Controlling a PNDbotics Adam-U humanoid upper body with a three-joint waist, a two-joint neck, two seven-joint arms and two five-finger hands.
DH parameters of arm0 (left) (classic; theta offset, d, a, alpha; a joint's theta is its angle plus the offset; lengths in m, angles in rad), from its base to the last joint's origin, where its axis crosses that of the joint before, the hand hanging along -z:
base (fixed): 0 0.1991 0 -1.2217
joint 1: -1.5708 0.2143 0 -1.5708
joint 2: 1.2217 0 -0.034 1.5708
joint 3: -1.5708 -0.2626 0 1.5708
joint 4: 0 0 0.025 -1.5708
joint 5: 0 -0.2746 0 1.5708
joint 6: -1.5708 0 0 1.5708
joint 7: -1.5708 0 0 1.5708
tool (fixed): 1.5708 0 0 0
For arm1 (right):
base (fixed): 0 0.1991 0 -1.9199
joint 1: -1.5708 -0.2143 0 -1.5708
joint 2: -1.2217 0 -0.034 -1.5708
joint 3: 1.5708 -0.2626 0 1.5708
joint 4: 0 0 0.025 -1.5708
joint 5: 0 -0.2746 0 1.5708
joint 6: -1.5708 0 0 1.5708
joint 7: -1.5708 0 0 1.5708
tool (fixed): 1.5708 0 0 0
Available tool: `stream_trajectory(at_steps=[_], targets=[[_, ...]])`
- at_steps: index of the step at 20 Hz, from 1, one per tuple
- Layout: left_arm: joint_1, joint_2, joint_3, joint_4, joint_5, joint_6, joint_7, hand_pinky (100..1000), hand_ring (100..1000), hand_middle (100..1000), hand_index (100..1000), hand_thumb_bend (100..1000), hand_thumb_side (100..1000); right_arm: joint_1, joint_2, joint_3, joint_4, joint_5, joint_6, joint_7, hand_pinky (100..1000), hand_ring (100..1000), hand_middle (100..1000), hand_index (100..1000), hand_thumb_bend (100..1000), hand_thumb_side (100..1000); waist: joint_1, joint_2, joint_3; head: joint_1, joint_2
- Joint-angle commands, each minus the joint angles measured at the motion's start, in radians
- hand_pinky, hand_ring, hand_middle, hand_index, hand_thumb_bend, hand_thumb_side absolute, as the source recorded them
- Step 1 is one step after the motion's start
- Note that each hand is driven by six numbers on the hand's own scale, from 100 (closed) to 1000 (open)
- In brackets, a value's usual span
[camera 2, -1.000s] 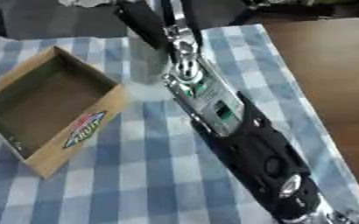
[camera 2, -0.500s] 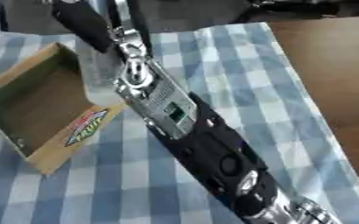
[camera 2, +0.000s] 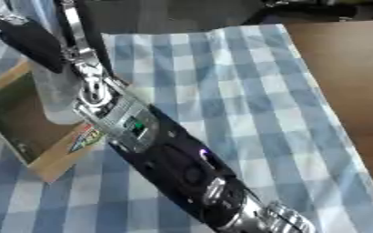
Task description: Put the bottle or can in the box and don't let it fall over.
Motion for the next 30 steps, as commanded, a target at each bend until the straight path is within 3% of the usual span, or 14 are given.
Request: stream_trajectory(at_steps=[1,5,7,12,19,23,25,26,27,28,30], targets=[[-0.016,0.022,0.006,-0.018,0.005,-0.001,0.000,723,651,610,813,210,422,-0.037,0.016,-0.001,0.015,-0.005,-0.034,0.008,100,100,100,105,100,470,0.004,-0.010,0.007,-0.015,-0.020],[-0.028,0.019,0.005,-0.022,0.006,-0.001,-0.002,723,650,610,813,207,421,-0.059,0.018,-0.010,0.049,0.004,-0.085,0.012,100,100,100,105,100,470,0.005,0.003,0.027,-0.047,-0.040],[-0.035,0.016,0.003,-0.024,0.007,-0.001,-0.003,723,649,610,813,206,421,-0.074,0.016,-0.022,0.067,0.025,-0.121,-0.002,195,172,100,109,100,477,0.005,0.011,0.040,-0.067,-0.050],[-0.055,0.011,-0.002,-0.028,0.009,0.000,-0.008,723,648,609,813,200,422,-0.104,0.018,-0.062,0.151,0.130,-0.193,-0.097,257,208,100,112,100,470,0.001,0.029,0.075,-0.112,-0.075],[-0.080,0.002,-0.009,-0.031,0.012,0.002,-0.015,723,647,609,813,199,425,-0.108,0.040,-0.088,0.259,0.248,-0.245,-0.212,260,210,100,114,100,470,-0.008,0.050,0.125,-0.157,-0.094],[-0.083,0.002,-0.010,-0.031,0.012,0.003,-0.017,724,647,609,813,198,425,-0.107,0.048,-0.107,0.321,0.339,-0.247,-0.272,342,279,147,152,100,470,-0.011,0.054,0.143,-0.166,-0.092],[-0.081,0.002,-0.008,-0.031,0.013,0.003,-0.015,724,646,609,813,197,428,-0.102,0.054,-0.108,0.363,0.368,-0.214,-0.240,554,489,397,381,100,470,-0.011,0.053,0.144,-0.164,-0.088],[-0.080,0.002,-0.008,-0.031,0.013,0.003,-0.015,724,646,609,813,197,428,-0.100,0.056,-0.106,0.376,0.377,-0.189,-0.199,636,582,492,505,100,470,-0.011,0.052,0.143,-0.163,-0.086],[-0.078,0.003,-0.008,-0.031,0.013,0.003,-0.014,724,646,609,813,197,428,-0.099,0.057,-0.103,0.381,0.386,-0.158,-0.147,669,622,532,564,100,470,-0.010,0.051,0.141,-0.161,-0.084],[-0.076,0.005,-0.008,-0.031,0.013,0.003,-0.014,724,646,609,813,196,426,-0.098,0.055,-0.101,0.379,0.394,-0.126,-0.099,788,760,695,792,100,470,-0.009,0.049,0.140,-0.159,-0.082],[-0.073,0.007,-0.006,-0.031,0.013,0.002,-0.013,724,646,609,813,194,425,-0.099,0.051,-0.101,0.365,0.411,-0.048,-0.021,832,795,739,849,100,470,-0.008,0.046,0.139,-0.158,-0.078]])
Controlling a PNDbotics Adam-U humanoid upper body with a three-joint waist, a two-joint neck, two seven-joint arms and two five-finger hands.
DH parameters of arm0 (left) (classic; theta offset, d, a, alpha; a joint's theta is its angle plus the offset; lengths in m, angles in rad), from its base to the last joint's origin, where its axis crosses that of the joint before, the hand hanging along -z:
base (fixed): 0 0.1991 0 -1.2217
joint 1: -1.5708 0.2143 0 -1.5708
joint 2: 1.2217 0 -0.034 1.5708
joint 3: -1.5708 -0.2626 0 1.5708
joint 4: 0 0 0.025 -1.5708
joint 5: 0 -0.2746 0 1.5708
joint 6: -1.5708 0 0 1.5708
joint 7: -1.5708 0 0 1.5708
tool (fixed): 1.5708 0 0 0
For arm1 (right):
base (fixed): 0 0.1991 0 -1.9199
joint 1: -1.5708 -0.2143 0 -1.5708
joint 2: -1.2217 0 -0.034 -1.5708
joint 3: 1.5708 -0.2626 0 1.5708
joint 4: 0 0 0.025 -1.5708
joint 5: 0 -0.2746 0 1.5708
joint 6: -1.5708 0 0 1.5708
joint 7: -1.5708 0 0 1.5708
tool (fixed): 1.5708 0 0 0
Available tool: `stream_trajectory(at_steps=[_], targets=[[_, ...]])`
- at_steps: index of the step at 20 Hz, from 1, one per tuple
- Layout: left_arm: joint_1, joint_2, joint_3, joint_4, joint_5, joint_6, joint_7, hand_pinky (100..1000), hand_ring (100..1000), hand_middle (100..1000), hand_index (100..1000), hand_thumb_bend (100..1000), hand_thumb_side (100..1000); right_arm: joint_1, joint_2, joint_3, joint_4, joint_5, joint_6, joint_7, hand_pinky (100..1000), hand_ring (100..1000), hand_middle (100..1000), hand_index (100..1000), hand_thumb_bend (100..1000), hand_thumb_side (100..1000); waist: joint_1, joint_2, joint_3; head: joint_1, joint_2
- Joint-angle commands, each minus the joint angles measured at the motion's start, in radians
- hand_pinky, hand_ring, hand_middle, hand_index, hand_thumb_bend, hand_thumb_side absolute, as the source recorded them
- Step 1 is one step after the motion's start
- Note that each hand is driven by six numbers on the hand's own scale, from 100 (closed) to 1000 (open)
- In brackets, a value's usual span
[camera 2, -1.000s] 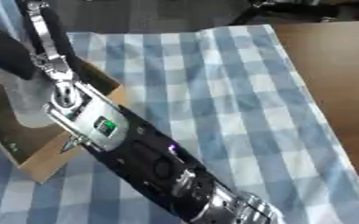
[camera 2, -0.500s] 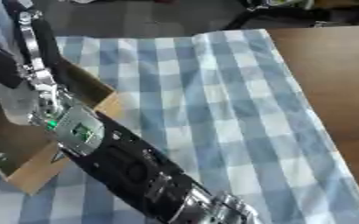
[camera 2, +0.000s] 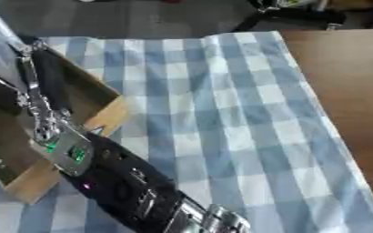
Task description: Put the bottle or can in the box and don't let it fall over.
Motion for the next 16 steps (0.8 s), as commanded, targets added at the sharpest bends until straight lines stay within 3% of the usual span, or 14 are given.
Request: stream_trajectory(at_steps=[1,4,16], targets=[[-0.004,0.026,0.010,-0.019,0.004,-0.002,0.002,724,646,609,813,194,426,-0.022,0.006,-0.001,-0.027,0.036,0.111,0.111,836,797,741,854,100,470,0.011,-0.024,0.002,0.004,0.001],[0.001,0.027,0.013,-0.019,0.004,-0.004,0.004,725,646,609,813,190,427,-0.020,0.000,0.000,-0.059,0.058,0.200,0.164,839,803,748,863,100,470,0.012,-0.031,-0.001,0.008,0.007],[0.028,0.030,0.023,-0.014,0.004,-0.007,0.014,725,644,608,813,192,437,0.002,-0.040,0.019,-0.149,-0.011,0.417,0.314,911,860,779,885,100,460,0.011,-0.058,-0.026,0.043,0.035]])
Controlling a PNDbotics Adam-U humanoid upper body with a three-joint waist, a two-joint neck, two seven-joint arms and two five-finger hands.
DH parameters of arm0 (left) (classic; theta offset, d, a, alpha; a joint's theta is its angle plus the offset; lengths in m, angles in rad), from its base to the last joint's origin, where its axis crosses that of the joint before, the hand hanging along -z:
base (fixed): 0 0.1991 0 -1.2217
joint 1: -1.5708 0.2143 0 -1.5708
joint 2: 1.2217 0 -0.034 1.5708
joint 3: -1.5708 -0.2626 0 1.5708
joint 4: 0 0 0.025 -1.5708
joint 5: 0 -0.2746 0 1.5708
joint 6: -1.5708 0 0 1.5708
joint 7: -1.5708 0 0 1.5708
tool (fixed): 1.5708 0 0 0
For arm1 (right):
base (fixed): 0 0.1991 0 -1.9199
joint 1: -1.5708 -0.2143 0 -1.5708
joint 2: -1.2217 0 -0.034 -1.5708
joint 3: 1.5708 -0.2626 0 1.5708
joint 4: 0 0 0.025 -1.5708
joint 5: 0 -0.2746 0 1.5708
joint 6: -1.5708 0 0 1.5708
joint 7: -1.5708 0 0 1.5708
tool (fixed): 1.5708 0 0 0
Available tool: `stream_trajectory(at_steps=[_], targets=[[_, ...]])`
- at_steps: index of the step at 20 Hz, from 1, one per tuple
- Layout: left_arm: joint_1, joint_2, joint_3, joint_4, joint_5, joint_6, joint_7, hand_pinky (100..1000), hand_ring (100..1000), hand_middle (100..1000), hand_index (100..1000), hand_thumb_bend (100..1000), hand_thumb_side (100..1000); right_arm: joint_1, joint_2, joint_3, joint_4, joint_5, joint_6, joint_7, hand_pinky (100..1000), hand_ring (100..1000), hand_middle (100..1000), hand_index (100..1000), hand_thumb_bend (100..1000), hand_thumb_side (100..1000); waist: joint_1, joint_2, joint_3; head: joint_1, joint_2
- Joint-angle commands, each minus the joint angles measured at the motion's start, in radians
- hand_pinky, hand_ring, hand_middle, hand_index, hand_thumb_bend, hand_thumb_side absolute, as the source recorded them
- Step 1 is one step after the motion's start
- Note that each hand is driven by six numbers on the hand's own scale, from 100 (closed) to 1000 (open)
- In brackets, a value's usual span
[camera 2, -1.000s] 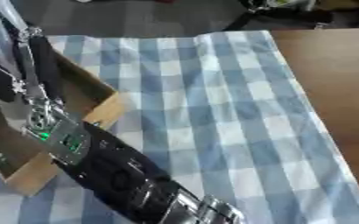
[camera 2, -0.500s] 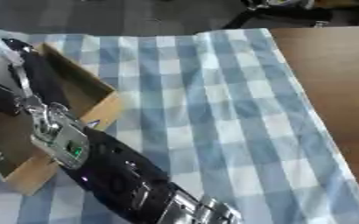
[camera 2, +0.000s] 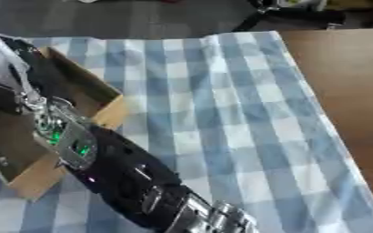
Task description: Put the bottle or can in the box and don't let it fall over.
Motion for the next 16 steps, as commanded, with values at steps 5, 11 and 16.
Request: stream_trajectory(at_steps=[5,11,16], targets=[[0.010,0.034,0.019,-0.012,0.003,-0.002,0.009,726,644,608,813,189,437,0.010,-0.032,0.015,-0.099,-0.036,0.100,0.098,921,870,787,897,100,470,0.012,-0.037,-0.011,0.034,0.014],[0.018,0.034,0.022,-0.010,0.003,-0.002,0.012,726,643,607,814,196,429,0.029,-0.049,0.016,-0.136,-0.065,0.122,0.135,944,887,805,924,100,471,0.017,-0.040,-0.023,0.046,0.022],[0.022,0.033,0.023,-0.010,0.003,-0.002,0.013,726,642,607,814,184,439,0.038,-0.054,0.023,-0.147,-0.083,0.105,0.197,989,919,842,978,100,470,0.021,-0.042,-0.028,0.054,0.028]])
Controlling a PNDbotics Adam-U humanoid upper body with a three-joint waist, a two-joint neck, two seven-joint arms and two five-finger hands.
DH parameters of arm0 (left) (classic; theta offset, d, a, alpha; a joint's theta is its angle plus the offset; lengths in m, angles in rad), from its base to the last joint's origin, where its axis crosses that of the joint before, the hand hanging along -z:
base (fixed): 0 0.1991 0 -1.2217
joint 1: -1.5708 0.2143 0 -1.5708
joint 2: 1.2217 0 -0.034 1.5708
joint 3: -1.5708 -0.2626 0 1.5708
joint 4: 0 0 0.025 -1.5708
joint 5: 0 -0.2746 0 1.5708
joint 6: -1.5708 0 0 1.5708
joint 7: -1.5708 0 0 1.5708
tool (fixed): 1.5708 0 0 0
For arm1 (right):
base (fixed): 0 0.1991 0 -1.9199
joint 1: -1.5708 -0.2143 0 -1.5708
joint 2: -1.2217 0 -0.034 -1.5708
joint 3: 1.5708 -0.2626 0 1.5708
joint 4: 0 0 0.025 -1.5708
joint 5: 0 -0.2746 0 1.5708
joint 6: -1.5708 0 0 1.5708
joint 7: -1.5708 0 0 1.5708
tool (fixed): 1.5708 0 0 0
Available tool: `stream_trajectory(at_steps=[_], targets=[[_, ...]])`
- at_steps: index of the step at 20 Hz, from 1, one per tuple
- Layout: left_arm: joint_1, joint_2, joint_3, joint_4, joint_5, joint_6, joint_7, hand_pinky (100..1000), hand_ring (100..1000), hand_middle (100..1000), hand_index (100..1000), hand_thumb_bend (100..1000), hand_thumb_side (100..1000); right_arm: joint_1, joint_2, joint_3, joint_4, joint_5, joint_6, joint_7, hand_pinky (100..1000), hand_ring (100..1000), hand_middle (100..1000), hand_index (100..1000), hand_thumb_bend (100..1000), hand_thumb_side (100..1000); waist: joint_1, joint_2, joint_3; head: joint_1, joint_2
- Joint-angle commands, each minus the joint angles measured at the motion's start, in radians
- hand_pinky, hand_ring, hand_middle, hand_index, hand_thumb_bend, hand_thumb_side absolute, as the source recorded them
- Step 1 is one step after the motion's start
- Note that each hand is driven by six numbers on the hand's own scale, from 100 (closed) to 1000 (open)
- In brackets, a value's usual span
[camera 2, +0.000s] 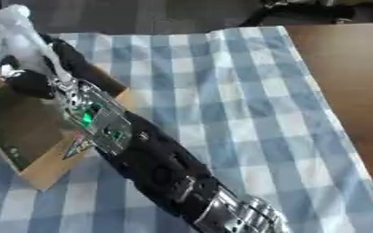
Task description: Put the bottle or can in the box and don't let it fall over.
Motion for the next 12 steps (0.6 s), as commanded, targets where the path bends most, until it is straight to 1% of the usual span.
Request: stream_trajectory(at_steps=[1,2,4,6,7,12], targets=[[-0.003,0.032,0.015,-0.011,0.003,-0.001,0.005,726,642,607,814,183,439,-0.011,-0.005,0.003,-0.030,-0.015,-0.018,0.043,995,922,847,983,100,470,0.009,-0.032,0.000,0.007,0.004],[-0.002,0.032,0.015,-0.011,0.003,-0.002,0.005,726,641,607,814,183,439,-0.008,-0.004,0.000,-0.027,-0.021,-0.028,0.053,996,920,847,982,100,470,0.010,-0.033,-0.001,0.008,0.005],[0.001,0.032,0.016,-0.010,0.003,-0.001,0.006,726,641,606,814,182,440,-0.004,-0.005,-0.008,-0.022,-0.037,-0.045,0.058,998,918,847,979,100,421,0.010,-0.034,-0.003,0.010,0.007],[0.003,0.032,0.016,-0.009,0.003,-0.001,0.006,726,641,606,814,182,441,-0.002,-0.006,-0.015,-0.016,-0.054,-0.053,0.046,997,914,843,973,100,378,0.009,-0.035,-0.005,0.012,0.009],[0.004,0.032,0.016,-0.009,0.003,-0.001,0.006,726,641,606,814,182,442,-0.002,-0.006,-0.017,-0.015,-0.063,-0.054,0.040,999,912,844,969,100,337,0.009,-0.036,-0.006,0.012,0.010],[0.008,0.033,0.018,-0.008,0.002,-0.001,0.006,726,640,605,813,182,442,-0.002,-0.013,-0.012,-0.029,-0.119,-0.061,0.037,1000,913,852,977,100,303,0.010,-0.038,-0.009,0.015,0.014]])
